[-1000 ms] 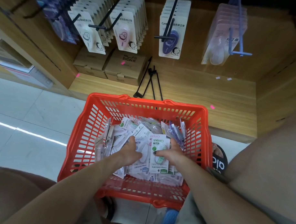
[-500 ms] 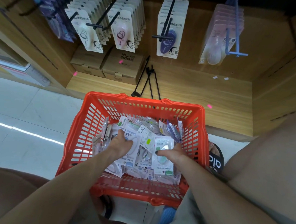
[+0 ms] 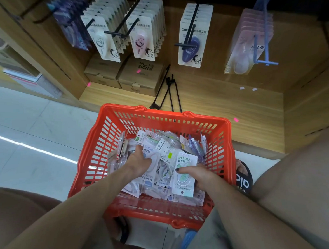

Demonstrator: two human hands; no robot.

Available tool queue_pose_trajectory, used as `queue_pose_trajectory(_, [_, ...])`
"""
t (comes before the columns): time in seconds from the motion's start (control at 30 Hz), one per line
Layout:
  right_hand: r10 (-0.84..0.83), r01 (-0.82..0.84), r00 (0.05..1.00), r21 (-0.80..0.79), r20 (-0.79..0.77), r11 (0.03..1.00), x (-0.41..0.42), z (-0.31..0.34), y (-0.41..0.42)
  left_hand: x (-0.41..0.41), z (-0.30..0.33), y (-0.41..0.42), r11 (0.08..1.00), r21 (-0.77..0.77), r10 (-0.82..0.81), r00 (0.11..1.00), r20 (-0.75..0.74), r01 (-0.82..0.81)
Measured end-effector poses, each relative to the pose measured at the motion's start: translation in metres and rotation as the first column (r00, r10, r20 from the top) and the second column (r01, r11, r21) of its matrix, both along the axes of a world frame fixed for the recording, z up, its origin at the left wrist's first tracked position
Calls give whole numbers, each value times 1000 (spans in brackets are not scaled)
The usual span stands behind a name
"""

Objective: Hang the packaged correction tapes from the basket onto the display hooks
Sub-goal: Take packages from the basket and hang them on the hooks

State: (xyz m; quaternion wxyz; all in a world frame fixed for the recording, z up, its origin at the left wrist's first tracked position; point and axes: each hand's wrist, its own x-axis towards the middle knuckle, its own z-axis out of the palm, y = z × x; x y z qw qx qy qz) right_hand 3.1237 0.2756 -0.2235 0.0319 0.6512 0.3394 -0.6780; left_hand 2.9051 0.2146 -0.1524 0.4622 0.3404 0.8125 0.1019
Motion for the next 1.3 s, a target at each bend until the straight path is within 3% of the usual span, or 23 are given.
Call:
queue_pose_trajectory(0.2, [52,-55,998,190,19,980,-11,10,-2,-5,-1,-8,999,27,26,999,-44,-25])
queue_pose_trajectory(0.4, [126,-126,992,252,18,959,-17,22,3,-10,-5,-11,997,48,65,997,-49,-62])
queue_pose_trajectory(0.53, [212,-227,974,352,82,908,-21,36,-3,-13,-8,-13,993,113,34,998,-44,-28])
queue_pose_trajectory(0.63, [344,-359,932,420,114,834,-26,50,-13,-16,2,-11,996,31,-84,989,-125,88])
queue_pose_trajectory(0.73, [438,-503,861,550,257,666,-29,67,-23,-22,13,-11,997,-16,-75,975,-211,73])
queue_pose_trajectory(0.8, [436,-576,809,681,395,452,-32,82,-28,-27,24,-11,997,35,78,983,-166,-73])
queue_pose_trajectory(0.9, [373,-608,747,793,551,46,-40,109,-34,-27,58,-10,931,107,325,927,188,-348])
queue_pose_trajectory(0.97, [338,-592,734,799,589,-108,-46,124,-35,-24,80,-8,897,116,315,800,511,-427])
queue_pose_trajectory(1.03, [303,-565,738,798,603,-209,-52,139,-34,-22,99,-7,902,200,201,781,591,-383])
queue_pose_trajectory(1.13, [287,-531,734,784,615,-321,-56,155,-29,-25,113,-8,838,396,197,884,424,-377])
queue_pose_trajectory(1.23, [311,-496,722,776,618,-389,-59,167,-28,-31,123,-3,746,435,277,829,486,-504])
queue_pose_trajectory(1.3, [351,-436,745,813,567,-386,-61,171,-28,-39,128,4,688,430,339,783,521,-584])
